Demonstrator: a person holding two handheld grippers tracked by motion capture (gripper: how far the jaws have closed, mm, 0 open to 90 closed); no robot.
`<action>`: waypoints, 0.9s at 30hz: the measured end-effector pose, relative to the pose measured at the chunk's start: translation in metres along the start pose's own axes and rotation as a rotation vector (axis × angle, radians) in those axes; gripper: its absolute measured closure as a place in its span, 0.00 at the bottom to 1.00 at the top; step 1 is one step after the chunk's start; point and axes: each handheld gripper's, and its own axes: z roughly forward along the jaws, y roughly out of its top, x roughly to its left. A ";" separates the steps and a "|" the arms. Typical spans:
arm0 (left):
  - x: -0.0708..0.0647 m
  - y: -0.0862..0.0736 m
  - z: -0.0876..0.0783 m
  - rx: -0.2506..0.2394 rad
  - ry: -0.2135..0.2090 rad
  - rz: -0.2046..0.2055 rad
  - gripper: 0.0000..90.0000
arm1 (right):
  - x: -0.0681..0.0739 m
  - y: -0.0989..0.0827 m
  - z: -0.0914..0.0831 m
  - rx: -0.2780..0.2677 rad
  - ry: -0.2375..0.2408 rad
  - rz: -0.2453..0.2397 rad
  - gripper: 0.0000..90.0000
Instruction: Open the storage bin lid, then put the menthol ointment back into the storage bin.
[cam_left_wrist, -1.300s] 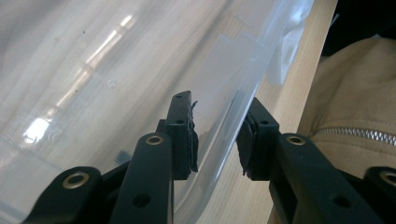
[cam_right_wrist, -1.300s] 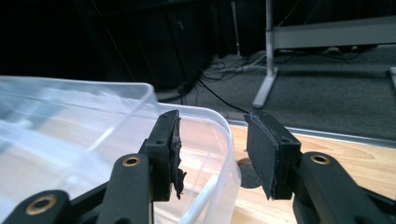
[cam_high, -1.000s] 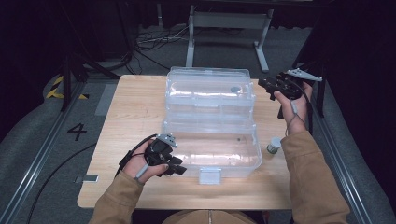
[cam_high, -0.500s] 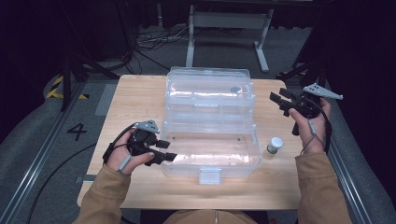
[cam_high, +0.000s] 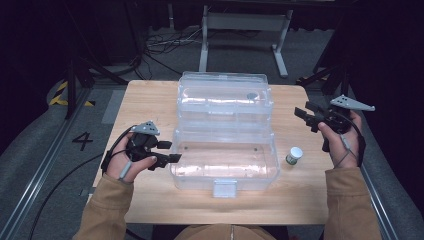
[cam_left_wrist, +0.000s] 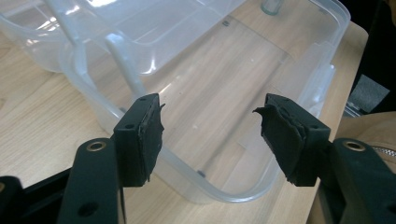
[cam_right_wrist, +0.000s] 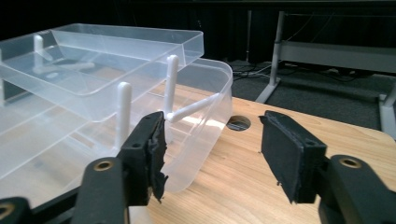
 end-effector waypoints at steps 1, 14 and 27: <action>0.002 0.000 0.000 -0.002 0.005 -0.006 0.43 | 0.000 0.000 -0.004 -0.005 0.000 0.002 0.44; 0.011 0.000 -0.005 -0.037 0.041 -0.038 0.42 | -0.005 -0.002 -0.024 0.055 -0.009 0.014 0.49; 0.020 -0.004 -0.014 -0.070 0.084 -0.091 0.41 | -0.004 0.003 -0.040 0.175 0.052 -0.042 0.57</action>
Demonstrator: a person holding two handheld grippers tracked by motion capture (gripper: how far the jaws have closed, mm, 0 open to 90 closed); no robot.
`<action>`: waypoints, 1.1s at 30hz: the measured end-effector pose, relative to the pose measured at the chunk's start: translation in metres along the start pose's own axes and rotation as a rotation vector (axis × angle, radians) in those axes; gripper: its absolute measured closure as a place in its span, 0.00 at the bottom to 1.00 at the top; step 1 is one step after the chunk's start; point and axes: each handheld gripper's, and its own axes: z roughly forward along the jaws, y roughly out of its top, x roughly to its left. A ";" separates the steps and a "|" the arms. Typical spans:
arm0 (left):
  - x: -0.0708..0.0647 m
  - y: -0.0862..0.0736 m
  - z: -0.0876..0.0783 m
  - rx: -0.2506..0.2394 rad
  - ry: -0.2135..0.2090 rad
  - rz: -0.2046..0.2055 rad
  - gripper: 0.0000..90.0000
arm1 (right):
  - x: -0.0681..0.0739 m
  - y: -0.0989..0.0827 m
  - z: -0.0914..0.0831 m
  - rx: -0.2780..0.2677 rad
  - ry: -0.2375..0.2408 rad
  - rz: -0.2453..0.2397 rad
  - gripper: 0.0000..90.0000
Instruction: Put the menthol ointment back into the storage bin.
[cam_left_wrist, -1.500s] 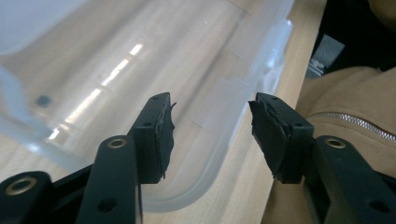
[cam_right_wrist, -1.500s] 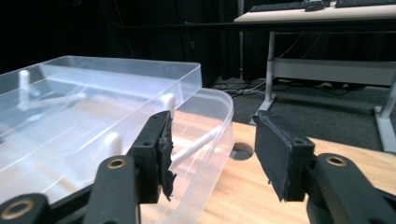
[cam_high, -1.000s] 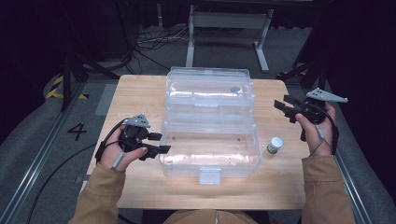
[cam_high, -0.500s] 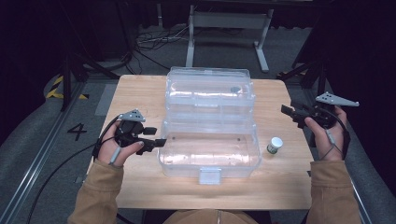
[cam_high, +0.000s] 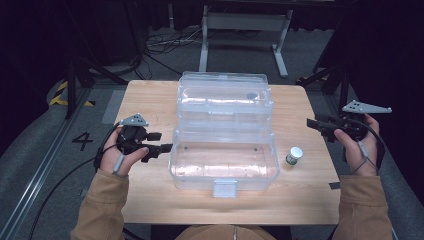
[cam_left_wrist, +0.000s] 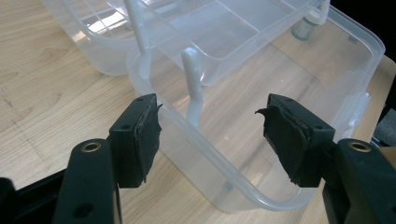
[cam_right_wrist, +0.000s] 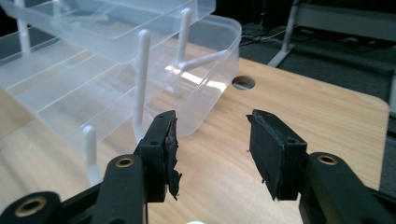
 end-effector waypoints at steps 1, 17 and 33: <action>0.001 0.000 -0.001 -0.002 0.005 -0.002 0.41 | -0.001 0.000 -0.001 0.012 0.008 -0.007 0.58; 0.010 -0.004 -0.006 -0.035 0.040 -0.063 0.40 | -0.002 -0.003 0.004 0.082 0.065 0.041 0.50; 0.018 -0.008 -0.007 -0.046 0.062 -0.101 0.40 | -0.002 -0.015 0.026 0.284 0.054 -0.026 0.49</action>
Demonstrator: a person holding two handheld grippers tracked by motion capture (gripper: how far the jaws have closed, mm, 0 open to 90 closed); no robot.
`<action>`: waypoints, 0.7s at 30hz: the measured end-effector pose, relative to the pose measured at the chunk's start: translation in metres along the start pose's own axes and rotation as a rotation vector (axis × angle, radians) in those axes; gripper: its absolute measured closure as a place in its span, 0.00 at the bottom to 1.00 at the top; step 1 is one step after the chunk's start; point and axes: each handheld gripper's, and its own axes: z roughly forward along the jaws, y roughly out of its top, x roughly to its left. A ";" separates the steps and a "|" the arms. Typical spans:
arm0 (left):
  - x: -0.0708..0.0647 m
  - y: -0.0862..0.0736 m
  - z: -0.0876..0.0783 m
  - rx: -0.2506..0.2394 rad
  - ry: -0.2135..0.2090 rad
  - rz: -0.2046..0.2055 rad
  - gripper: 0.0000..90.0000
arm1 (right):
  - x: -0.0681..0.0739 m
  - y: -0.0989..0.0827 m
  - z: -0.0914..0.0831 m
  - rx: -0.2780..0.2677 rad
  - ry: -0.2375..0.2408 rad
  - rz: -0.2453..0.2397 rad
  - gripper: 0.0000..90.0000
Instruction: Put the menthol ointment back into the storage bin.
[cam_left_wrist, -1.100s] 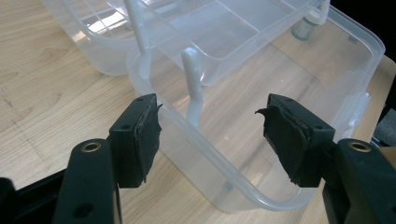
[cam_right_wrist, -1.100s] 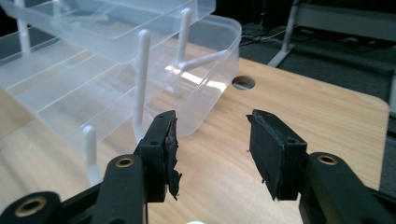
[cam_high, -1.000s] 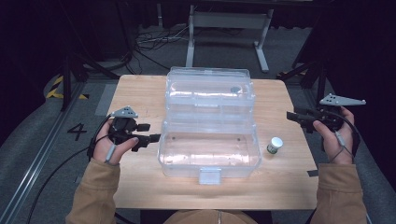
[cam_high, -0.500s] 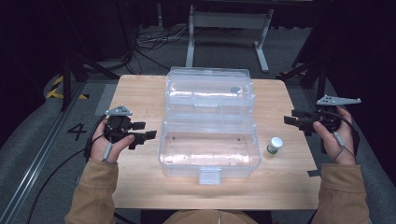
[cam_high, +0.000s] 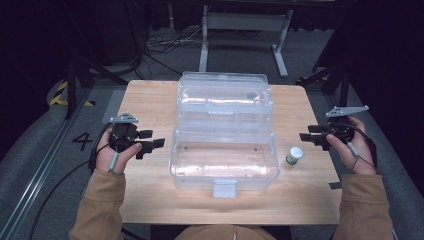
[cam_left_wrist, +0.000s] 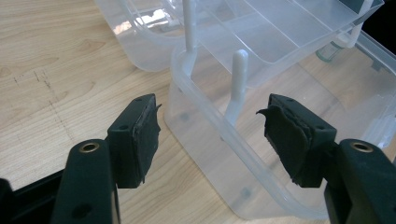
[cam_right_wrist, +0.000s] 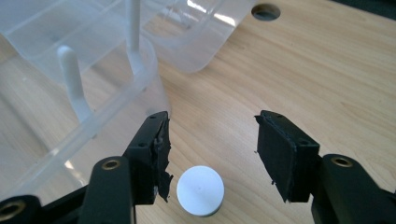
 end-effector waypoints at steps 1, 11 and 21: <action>0.000 0.000 0.000 0.000 0.000 0.000 0.40 | 0.000 0.000 0.000 0.000 0.000 0.000 0.49; 0.003 -0.001 0.001 0.003 0.004 -0.007 0.39 | 0.003 -0.004 0.018 0.127 0.032 -0.019 0.48; 0.004 -0.002 0.000 0.007 0.005 -0.011 0.39 | 0.006 -0.008 0.033 0.207 0.040 -0.049 0.48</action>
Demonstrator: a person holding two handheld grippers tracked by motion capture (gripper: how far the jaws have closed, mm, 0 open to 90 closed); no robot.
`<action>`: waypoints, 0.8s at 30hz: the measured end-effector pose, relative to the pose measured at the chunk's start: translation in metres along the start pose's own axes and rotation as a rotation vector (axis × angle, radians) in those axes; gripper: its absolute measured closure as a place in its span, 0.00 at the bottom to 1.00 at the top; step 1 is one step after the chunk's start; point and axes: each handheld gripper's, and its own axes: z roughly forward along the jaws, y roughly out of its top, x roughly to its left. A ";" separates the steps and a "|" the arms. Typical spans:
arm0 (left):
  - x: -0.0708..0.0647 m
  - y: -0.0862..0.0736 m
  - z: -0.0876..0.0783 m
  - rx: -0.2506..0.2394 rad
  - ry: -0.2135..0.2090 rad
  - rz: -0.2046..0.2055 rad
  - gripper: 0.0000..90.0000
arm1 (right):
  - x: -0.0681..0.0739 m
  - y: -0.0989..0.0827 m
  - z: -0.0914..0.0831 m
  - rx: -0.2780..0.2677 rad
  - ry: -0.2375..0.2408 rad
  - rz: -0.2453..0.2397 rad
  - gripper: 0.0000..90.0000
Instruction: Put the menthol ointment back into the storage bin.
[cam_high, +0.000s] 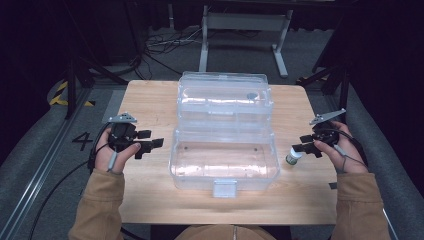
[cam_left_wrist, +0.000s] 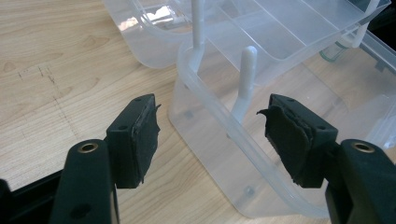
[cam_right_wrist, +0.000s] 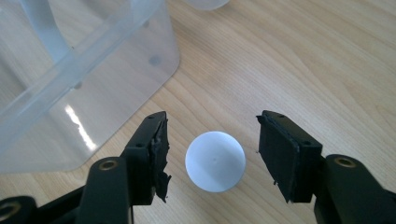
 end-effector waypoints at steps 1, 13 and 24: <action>0.000 0.000 0.000 0.003 -0.003 -0.001 0.39 | 0.000 0.000 0.001 0.013 0.002 -0.002 0.48; 0.002 -0.001 0.000 0.005 0.003 -0.007 0.38 | -0.003 -0.005 0.016 0.084 0.017 -0.009 0.48; 0.003 -0.001 0.001 0.010 0.005 -0.009 0.38 | -0.006 -0.007 0.026 0.120 0.018 -0.004 0.47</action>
